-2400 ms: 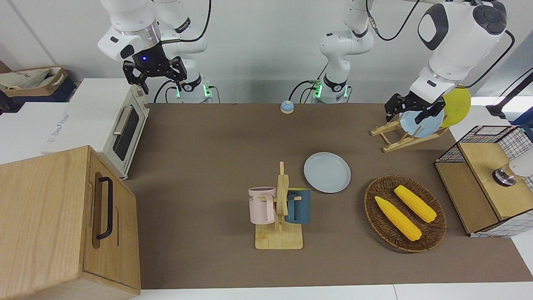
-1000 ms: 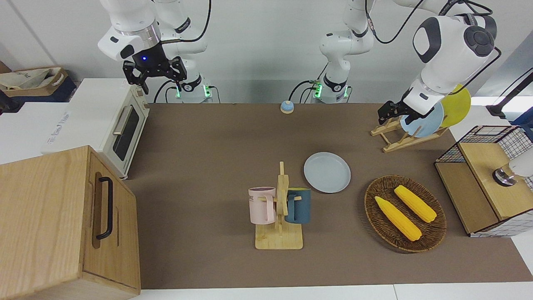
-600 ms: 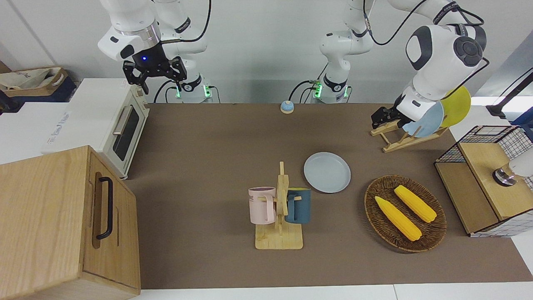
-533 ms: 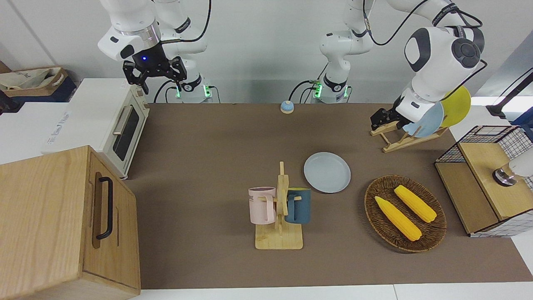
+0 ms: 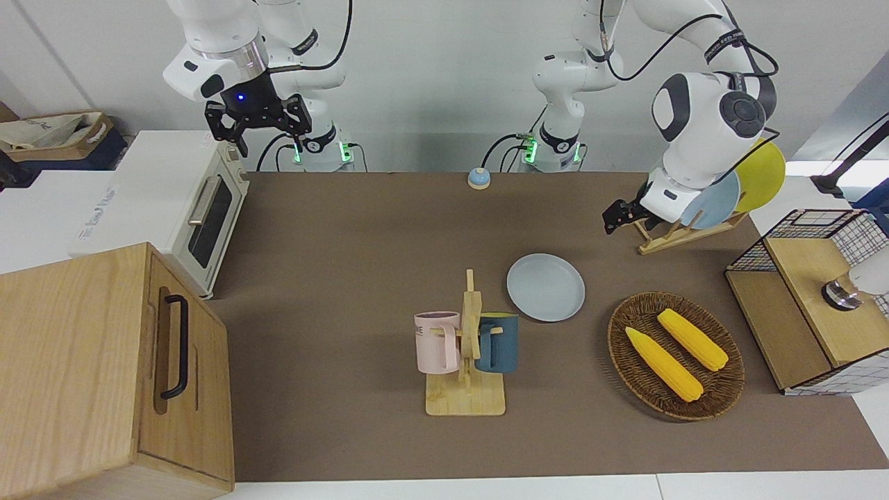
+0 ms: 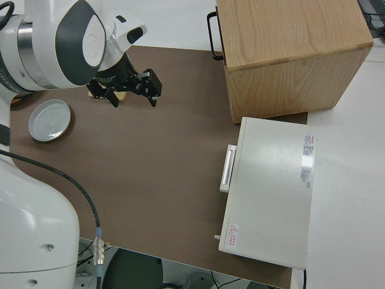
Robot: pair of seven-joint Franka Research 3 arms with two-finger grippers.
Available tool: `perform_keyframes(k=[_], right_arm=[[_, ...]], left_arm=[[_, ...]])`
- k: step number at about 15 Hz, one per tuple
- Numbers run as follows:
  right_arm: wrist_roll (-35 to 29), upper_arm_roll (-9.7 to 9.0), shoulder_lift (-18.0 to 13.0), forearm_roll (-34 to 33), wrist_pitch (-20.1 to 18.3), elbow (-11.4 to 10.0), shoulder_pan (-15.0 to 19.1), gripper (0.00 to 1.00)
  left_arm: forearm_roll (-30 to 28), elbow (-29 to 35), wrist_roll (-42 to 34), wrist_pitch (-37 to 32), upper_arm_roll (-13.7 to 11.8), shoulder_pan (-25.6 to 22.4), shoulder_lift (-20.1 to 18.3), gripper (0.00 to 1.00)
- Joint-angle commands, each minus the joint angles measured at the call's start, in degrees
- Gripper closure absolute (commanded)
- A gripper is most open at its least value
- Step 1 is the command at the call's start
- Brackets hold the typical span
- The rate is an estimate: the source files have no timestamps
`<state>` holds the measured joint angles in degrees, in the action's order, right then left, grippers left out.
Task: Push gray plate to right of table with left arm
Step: 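Move the left gripper down to the edge of the gray plate nearest the basket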
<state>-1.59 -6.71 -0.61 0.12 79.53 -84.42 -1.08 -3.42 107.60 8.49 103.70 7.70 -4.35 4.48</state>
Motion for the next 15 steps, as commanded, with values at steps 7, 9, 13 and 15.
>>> perform_keyframes(k=[7,9,13,15], right_arm=[[0.0,-0.76,-0.4,0.6,-0.7,0.2,1.2,0.017],[0.0,-0.76,-0.4,0.6,-0.7,0.2,1.2,0.017],[0.0,-0.85,-0.4,0.6,-0.8,0.2,1.2,0.017],[-0.1,-0.85,-0.4,0.6,-0.7,0.2,1.2,0.017]], left_arm=[[-0.6,14.7,7.6,17.0,0.0,5.2,-2.8,0.01],[-0.7,16.3,7.6,18.6,0.0,5.2,-2.8,0.01],[-1.6,20.1,7.6,25.4,0.0,5.2,-1.9,0.01],[-1.6,20.5,7.7,26.2,0.0,5.2,-1.8,0.01]])
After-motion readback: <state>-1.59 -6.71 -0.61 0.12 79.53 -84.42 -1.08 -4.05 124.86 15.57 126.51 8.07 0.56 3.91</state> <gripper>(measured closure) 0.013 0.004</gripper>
